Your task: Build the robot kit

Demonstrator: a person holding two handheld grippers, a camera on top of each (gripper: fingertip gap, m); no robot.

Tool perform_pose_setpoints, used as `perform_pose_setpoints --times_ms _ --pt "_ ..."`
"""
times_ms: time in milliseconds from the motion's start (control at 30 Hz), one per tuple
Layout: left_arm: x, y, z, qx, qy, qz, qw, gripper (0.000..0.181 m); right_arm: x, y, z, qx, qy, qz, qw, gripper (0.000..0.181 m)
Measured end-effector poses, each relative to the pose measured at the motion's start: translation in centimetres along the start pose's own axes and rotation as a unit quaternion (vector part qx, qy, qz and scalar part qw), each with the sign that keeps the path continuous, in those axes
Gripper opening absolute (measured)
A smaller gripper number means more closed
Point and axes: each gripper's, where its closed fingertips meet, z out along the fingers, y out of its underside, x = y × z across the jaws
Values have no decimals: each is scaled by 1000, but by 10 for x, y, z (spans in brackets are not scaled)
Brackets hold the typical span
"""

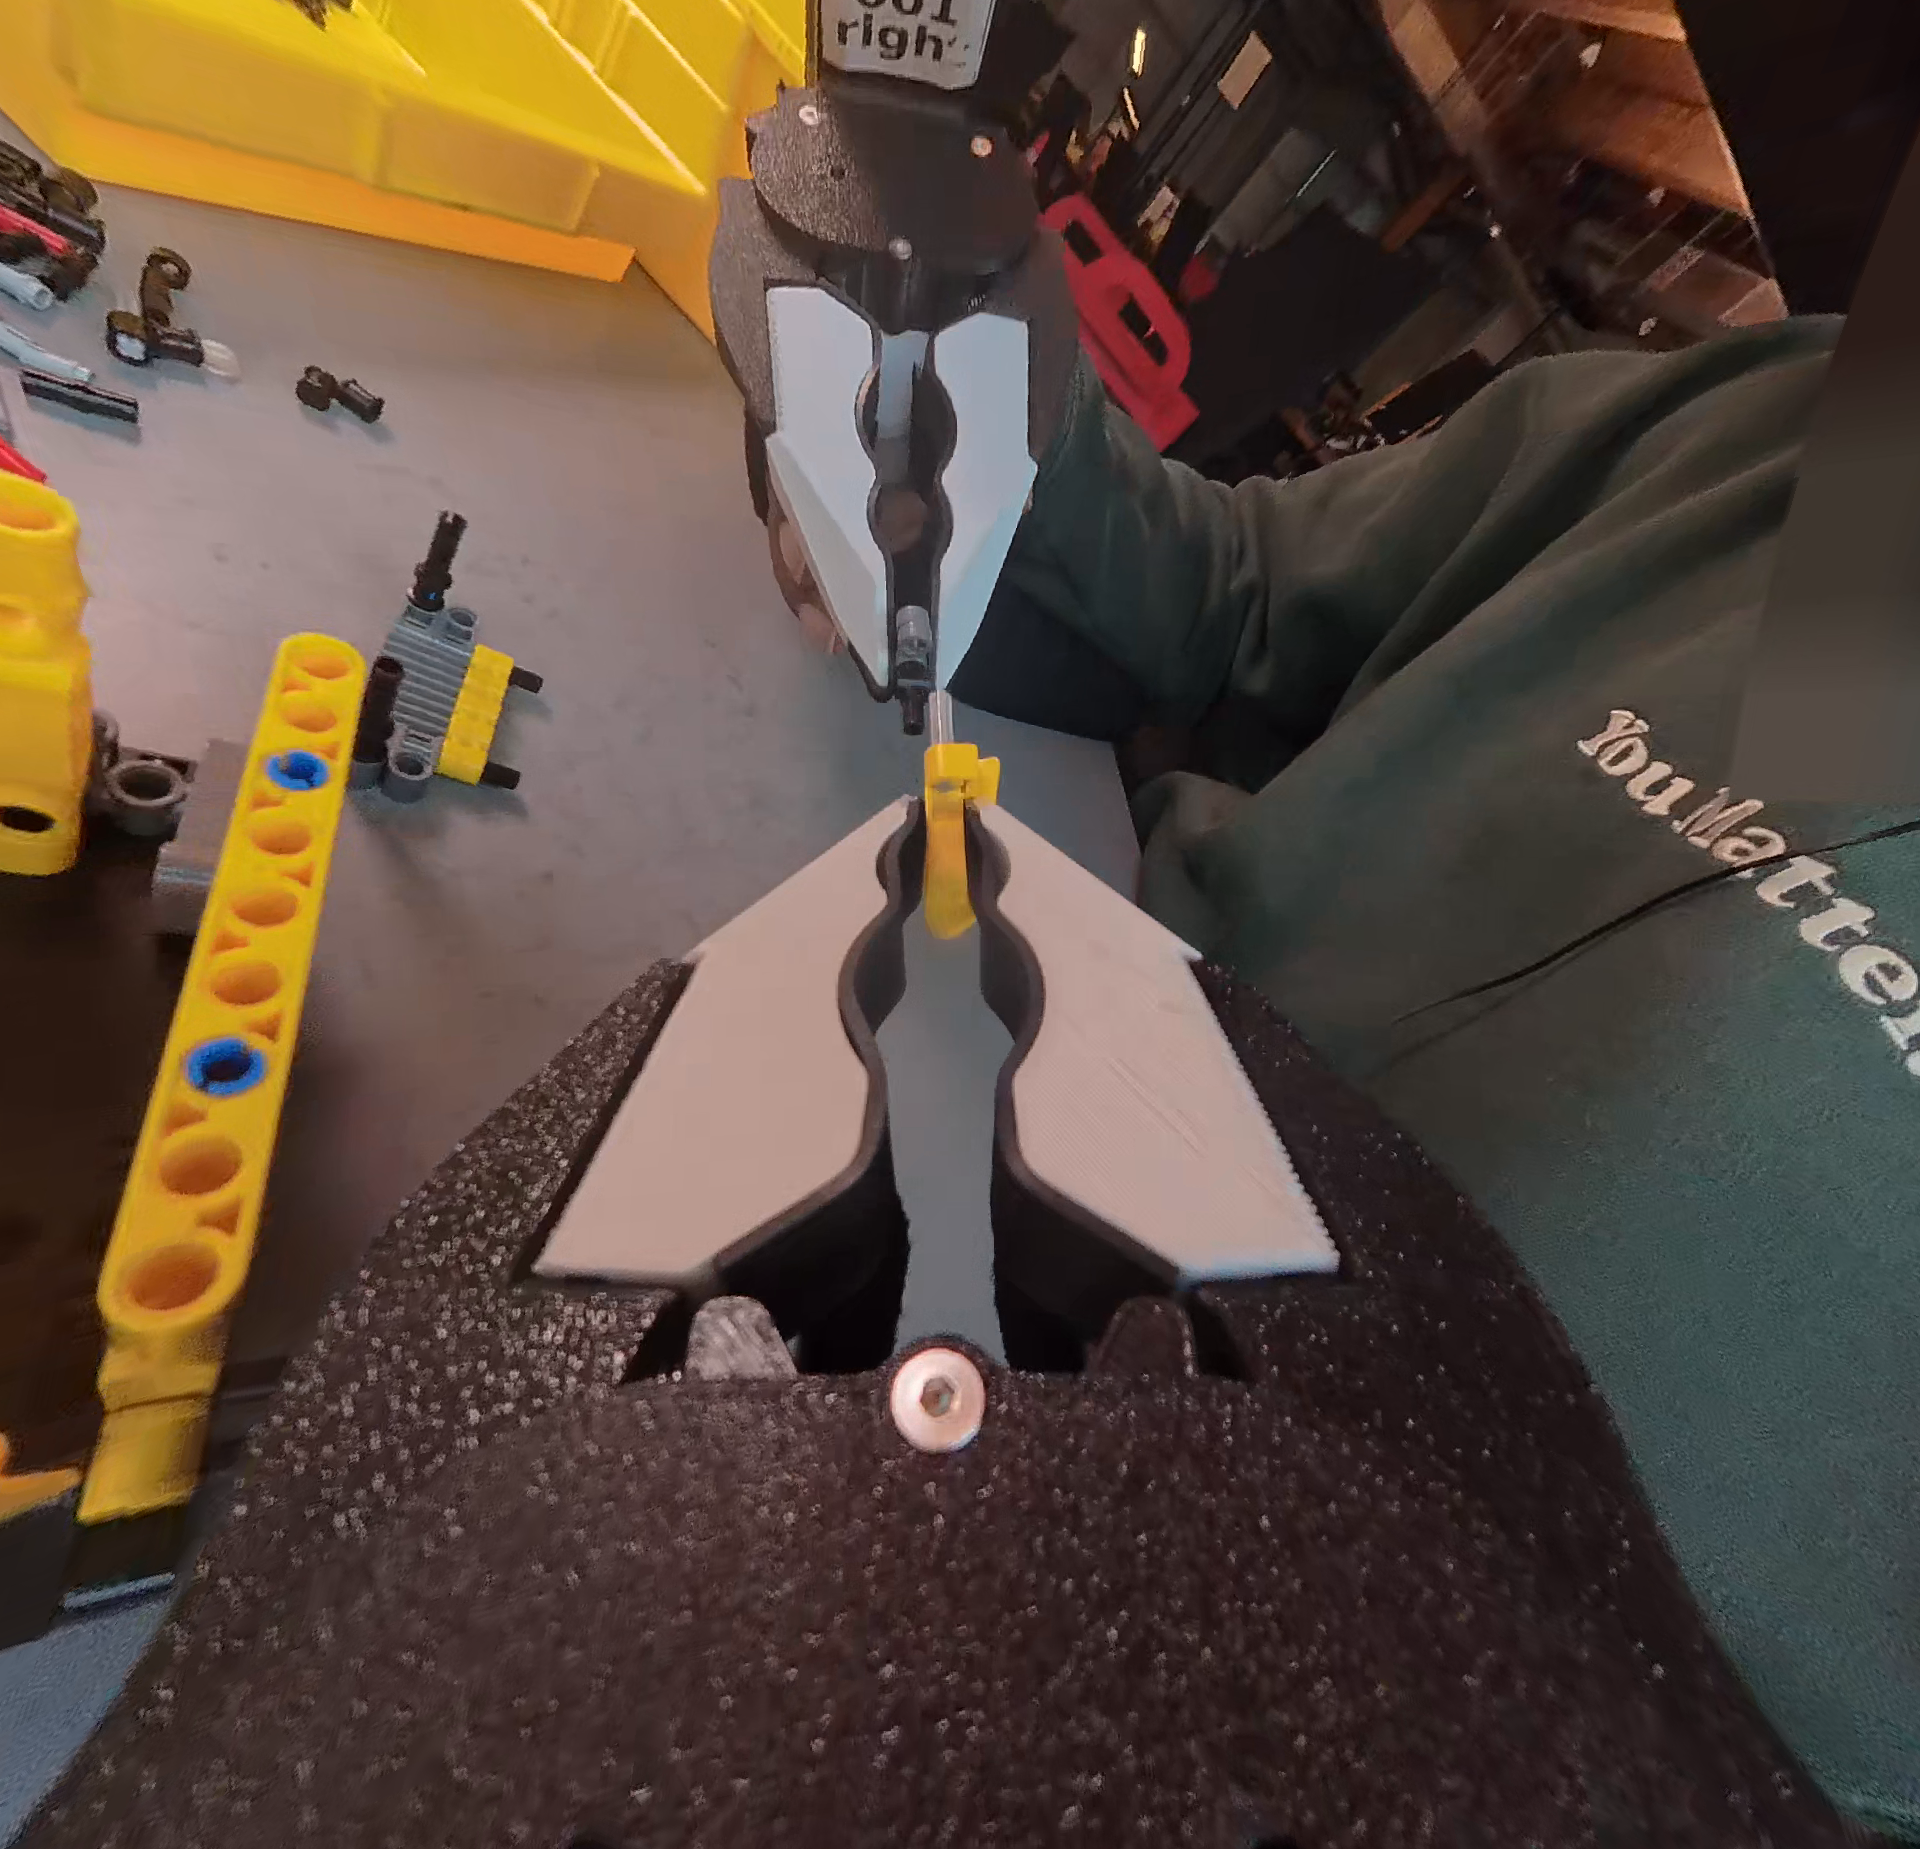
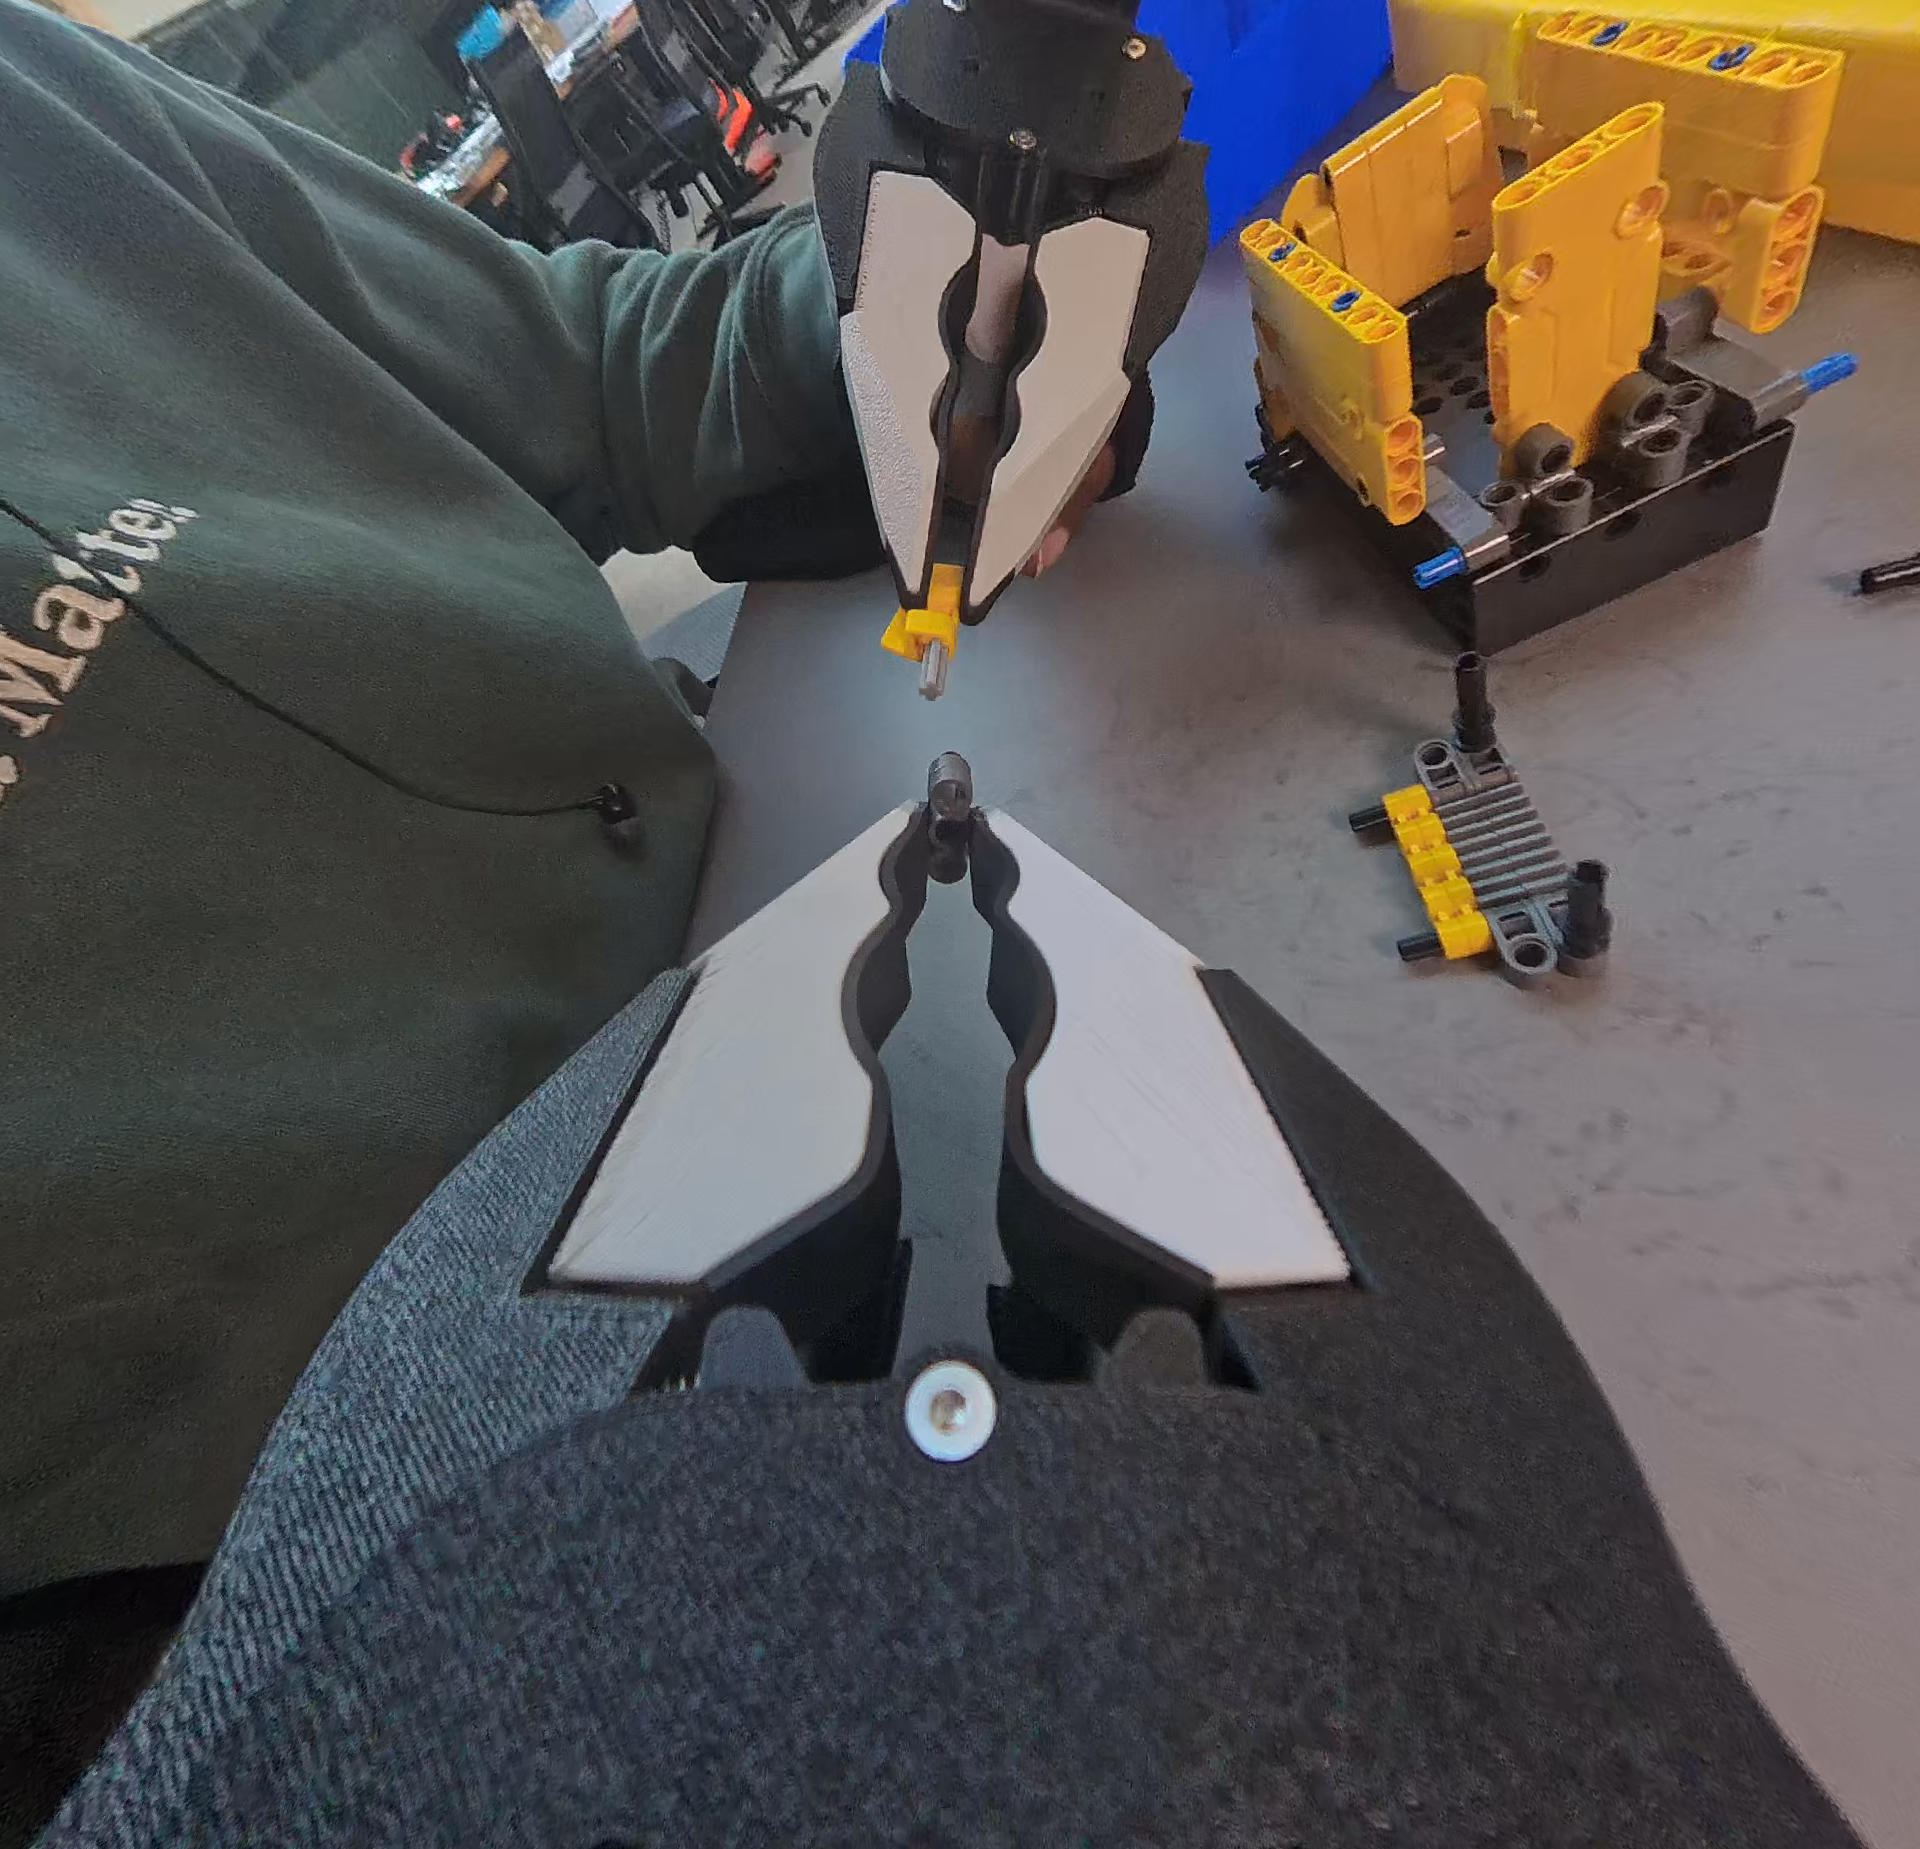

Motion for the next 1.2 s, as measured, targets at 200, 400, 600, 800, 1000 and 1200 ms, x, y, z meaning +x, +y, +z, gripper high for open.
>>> perform_pose_setpoints --times_ms 200,400,600,800,1000,1200 --pt "1 -3 5 20 19 -47 999 5 -3 0 10 2 -13 -7 1000 6" --pt "-4 1 8 20 26 -88 996 5 -1 2 14 0 -9 -14 1000 6" --pt "-5 0 7 26 23 -91 995 5 3 -3 11 24 -18 10 999 6" --pt "-7 3 7 22 12 -91 996 5 2 -2 13 29 -35 22 999 6" --pt "-7 6 7 18 2 -95 995 5 0 1 16 24 -48 25 998 6" --pt "-8 8 6 19 -6 -98 995 5 0 1 19 23 -51 29 998 6"
